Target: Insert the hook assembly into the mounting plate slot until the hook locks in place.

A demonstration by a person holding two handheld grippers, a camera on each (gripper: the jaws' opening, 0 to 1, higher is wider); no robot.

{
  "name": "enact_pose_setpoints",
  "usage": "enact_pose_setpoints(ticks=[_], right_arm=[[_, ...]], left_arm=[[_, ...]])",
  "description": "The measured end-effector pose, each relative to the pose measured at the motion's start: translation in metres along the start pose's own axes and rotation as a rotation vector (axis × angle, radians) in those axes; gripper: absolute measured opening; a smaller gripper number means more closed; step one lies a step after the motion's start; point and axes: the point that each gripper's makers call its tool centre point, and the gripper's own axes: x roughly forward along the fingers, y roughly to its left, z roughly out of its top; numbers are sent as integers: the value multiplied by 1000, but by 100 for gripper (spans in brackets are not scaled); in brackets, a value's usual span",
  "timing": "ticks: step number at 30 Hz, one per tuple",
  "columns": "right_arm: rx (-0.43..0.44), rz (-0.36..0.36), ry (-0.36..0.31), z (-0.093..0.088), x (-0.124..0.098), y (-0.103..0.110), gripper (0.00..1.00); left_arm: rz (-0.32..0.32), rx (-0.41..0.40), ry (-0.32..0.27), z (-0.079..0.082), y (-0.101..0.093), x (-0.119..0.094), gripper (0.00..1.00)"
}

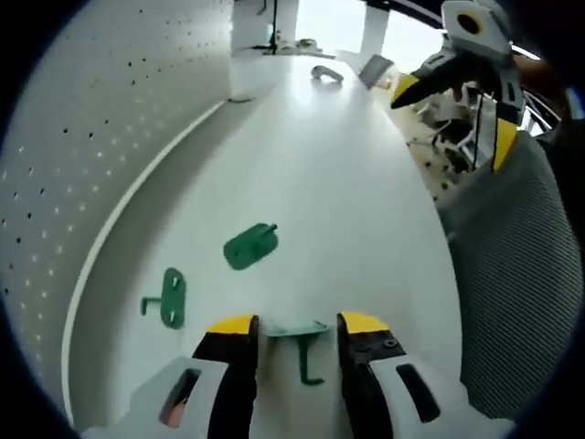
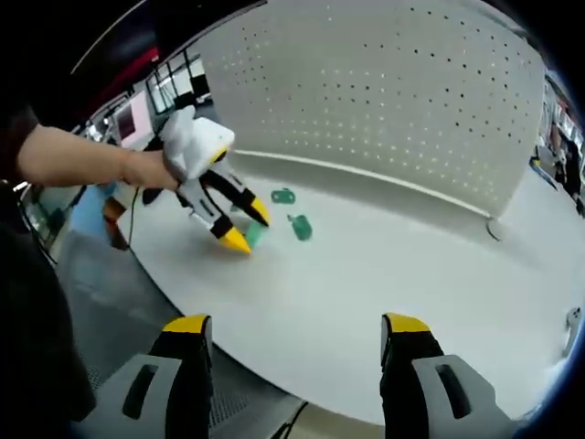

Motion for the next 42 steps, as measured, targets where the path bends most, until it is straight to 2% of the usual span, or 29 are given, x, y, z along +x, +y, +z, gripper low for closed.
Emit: enact_pose_setpoints(ticks=[10, 14, 20, 24, 26, 29, 31, 34, 41, 42], right_arm=[[-1, 4, -7, 3, 0, 0, 76], [-3, 8, -6, 2, 0, 1, 76], [-3, 13, -8, 3, 1, 3, 76], [-9, 13, -7, 4, 2, 3, 76], [-6, 13, -8, 5, 2, 3, 76], [-9, 13, -5, 4, 2, 4, 75], [-9, 17, -3, 3, 2, 5, 75], [-3, 26, -6, 4, 1, 6, 75], [-8, 26, -4, 4, 2, 7, 75], [-10, 28, -4, 4, 2, 8, 75]], left_arm=[[5, 11, 1, 0, 1, -4, 35], [1, 27, -9, 2, 0, -7, 40], [-9, 144, 31, -6, -4, -7, 48], [-9, 198, 44, -7, -5, -5, 44], [-8, 196, 34, -4, -3, -5, 41], [-6, 205, 17, 1, -3, -4, 42], [2, 233, 28, 1, 0, -3, 41], [-25, 239, 24, 2, -5, -2, 33], [-35, 243, 51, -3, -5, -2, 9], [-33, 238, 54, -3, -4, -2, 9]])
